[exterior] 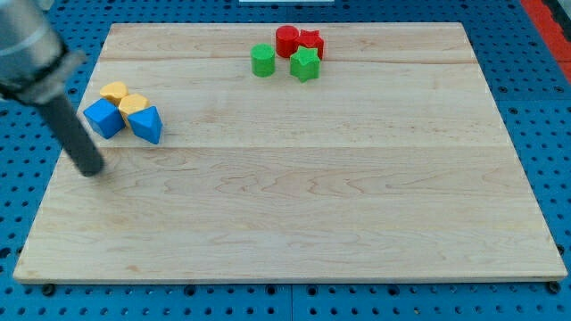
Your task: Point your arm to the right of the red star
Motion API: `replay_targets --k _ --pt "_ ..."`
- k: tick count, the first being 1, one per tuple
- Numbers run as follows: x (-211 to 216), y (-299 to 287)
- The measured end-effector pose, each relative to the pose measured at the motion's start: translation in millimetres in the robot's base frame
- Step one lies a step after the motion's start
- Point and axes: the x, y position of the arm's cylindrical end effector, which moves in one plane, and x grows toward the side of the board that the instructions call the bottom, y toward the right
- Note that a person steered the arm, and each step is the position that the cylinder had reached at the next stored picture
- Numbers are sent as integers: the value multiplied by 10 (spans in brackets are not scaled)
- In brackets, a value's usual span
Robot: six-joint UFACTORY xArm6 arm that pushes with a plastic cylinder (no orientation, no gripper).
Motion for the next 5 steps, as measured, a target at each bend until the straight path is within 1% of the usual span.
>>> replay_targets --k 1,2,3,4,5 --pt "230 956" --pt "-207 2031" --pt "-1380 2434" --pt "-2194 2878" --pt "-2423 2555"
